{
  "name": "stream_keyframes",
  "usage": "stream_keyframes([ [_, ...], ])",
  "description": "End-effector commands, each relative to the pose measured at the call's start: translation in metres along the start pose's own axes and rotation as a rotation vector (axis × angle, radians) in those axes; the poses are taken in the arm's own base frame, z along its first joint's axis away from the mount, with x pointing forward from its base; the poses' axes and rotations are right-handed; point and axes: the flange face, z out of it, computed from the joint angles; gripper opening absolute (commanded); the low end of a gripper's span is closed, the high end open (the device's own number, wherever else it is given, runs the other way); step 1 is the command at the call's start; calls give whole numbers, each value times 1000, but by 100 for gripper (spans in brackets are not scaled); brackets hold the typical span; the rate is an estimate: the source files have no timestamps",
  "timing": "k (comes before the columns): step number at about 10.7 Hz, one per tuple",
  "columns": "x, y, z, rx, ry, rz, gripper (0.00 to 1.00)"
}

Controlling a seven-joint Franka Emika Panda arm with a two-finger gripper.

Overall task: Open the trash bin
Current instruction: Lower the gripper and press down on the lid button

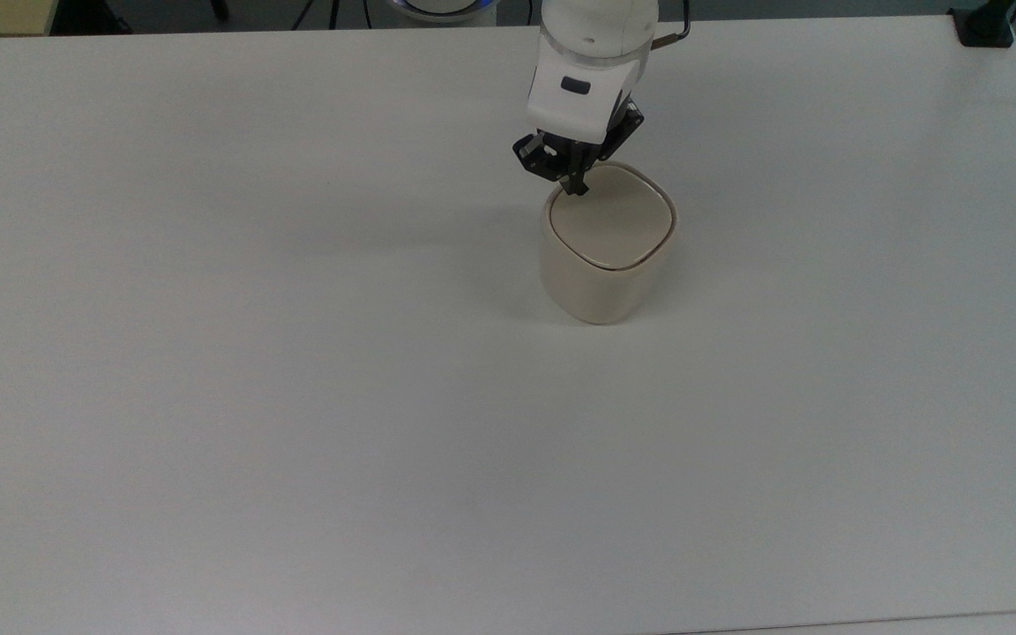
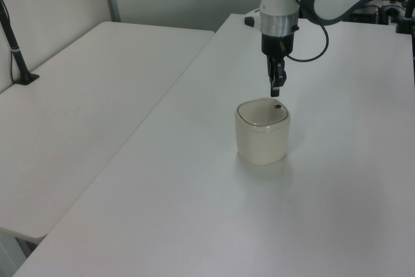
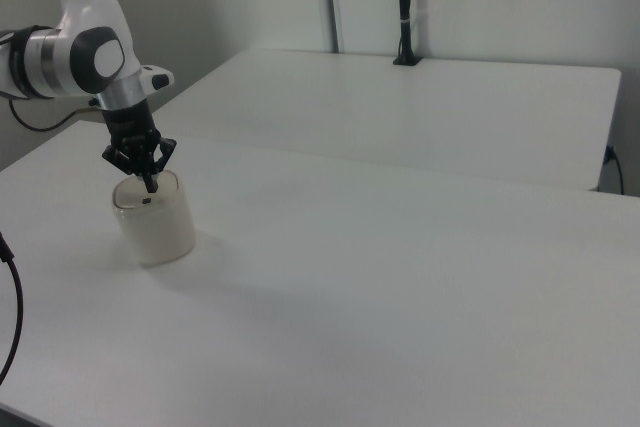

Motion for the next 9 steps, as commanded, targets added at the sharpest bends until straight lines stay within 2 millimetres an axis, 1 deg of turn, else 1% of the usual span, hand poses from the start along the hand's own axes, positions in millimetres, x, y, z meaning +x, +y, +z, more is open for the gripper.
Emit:
stream_keyframes([
  [1,5,-13,18,9,-12,-91,0],
  [3,10,-21,34,19,-34,-106,0],
  [5,10,-21,33,19,-33,-110,0],
  [6,9,-18,28,20,-25,-104,0],
  [7,7,-12,11,17,-7,-88,1],
  [8,0,0,-10,8,12,-48,1],
  [9,-12,13,-30,3,11,-18,1],
])
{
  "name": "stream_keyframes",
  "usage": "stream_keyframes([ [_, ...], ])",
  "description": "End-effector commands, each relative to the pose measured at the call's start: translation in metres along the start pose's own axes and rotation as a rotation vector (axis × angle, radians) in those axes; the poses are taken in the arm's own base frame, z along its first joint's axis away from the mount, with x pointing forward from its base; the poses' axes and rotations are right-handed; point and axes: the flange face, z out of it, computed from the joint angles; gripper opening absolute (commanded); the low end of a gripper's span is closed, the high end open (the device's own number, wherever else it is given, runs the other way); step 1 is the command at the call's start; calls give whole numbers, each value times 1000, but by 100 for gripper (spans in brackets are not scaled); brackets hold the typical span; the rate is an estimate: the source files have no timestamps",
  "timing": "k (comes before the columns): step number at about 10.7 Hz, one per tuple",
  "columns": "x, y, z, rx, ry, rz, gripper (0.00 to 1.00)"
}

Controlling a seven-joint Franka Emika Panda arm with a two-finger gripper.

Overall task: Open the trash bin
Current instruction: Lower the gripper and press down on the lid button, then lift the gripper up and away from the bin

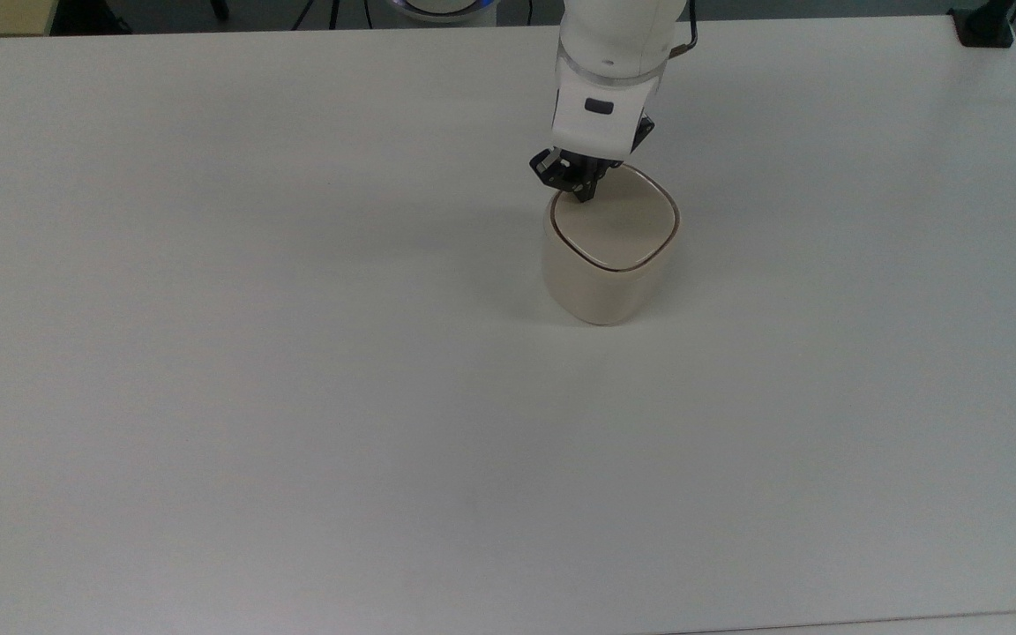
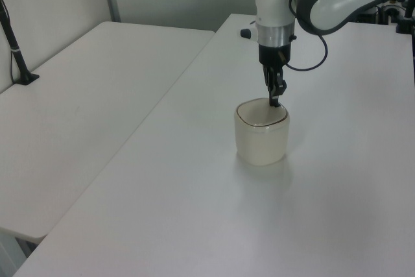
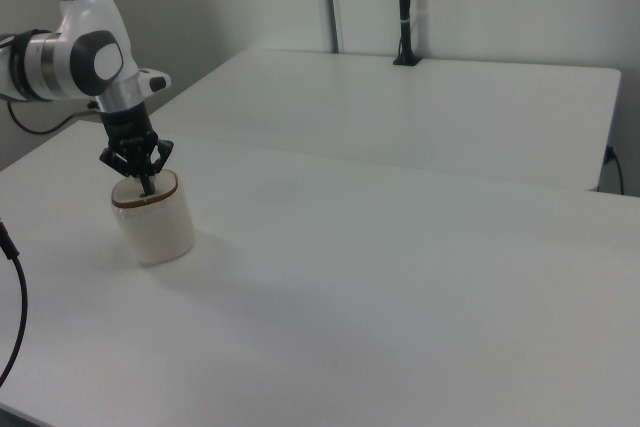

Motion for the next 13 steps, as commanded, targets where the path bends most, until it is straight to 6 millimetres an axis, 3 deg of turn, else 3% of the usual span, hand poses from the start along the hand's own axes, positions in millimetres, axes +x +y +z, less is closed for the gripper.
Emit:
stream_keyframes([
  [1,-39,37,-63,-11,25,89,1],
  [5,-109,94,-131,-42,40,337,1],
  [8,-164,136,-161,-22,39,478,2],
  [9,-175,141,-167,-14,33,499,3],
  [11,-177,140,-174,-13,22,549,12],
  [12,-178,141,-174,-17,19,551,40],
  [13,-178,142,-173,-20,18,551,77],
])
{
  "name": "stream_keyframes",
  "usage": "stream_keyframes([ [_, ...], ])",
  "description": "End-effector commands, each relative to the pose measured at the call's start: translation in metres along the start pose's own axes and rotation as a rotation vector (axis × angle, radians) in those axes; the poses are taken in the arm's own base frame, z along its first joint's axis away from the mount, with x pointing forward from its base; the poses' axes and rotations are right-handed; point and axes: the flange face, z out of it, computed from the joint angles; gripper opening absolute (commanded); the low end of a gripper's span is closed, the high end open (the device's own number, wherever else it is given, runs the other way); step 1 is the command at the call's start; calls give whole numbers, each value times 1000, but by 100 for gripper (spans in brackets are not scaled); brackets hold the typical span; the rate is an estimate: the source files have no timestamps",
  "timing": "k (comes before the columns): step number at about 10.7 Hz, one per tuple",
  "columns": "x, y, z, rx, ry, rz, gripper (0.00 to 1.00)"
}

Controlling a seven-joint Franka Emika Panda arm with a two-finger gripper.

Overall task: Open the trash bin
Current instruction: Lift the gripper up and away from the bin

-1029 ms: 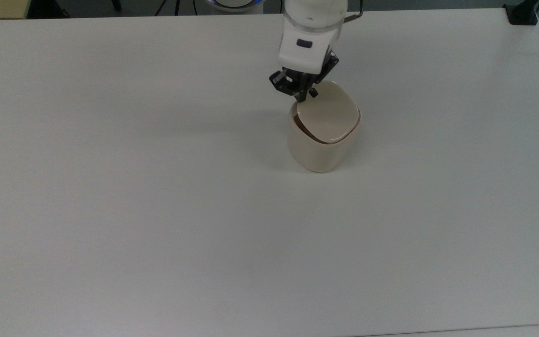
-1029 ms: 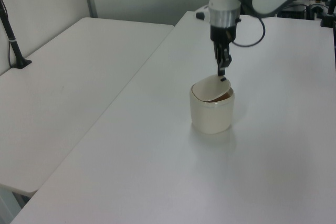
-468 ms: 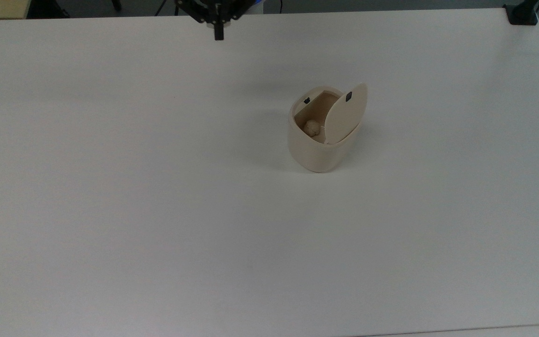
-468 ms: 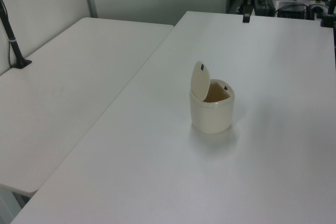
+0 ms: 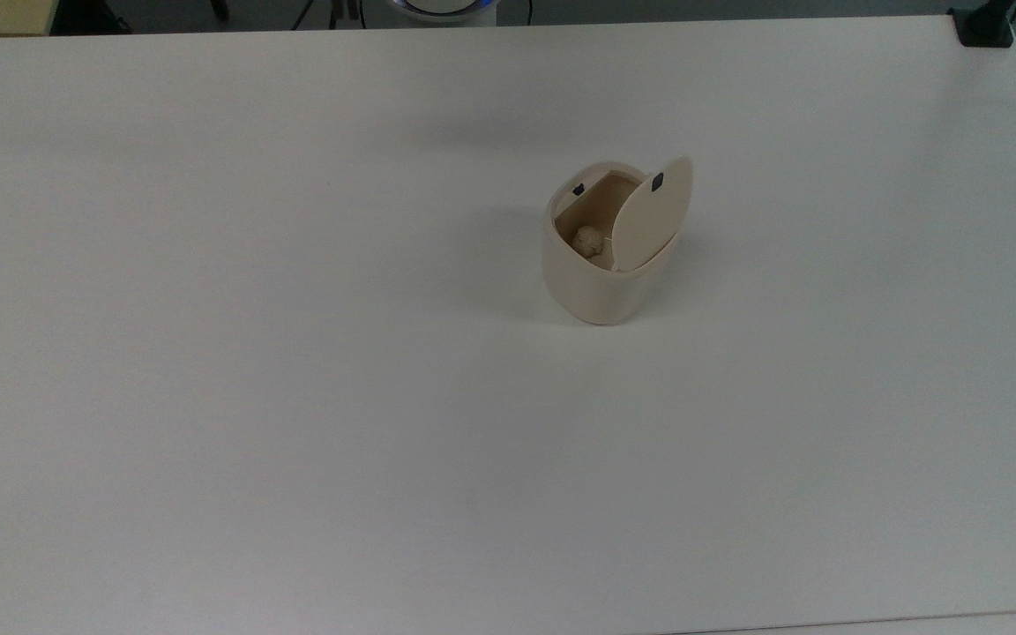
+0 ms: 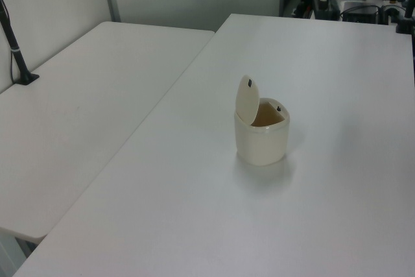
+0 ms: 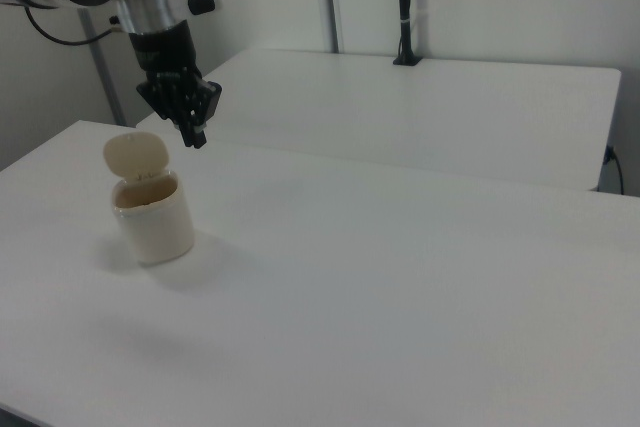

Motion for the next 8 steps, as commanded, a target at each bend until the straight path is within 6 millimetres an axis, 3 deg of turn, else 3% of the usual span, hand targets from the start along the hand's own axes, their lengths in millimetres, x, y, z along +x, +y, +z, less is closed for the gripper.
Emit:
stream_keyframes([
  [1,-4,-4,-2,5,-16,22,100],
  [8,-4,-3,-4,-45,-4,16,100],
])
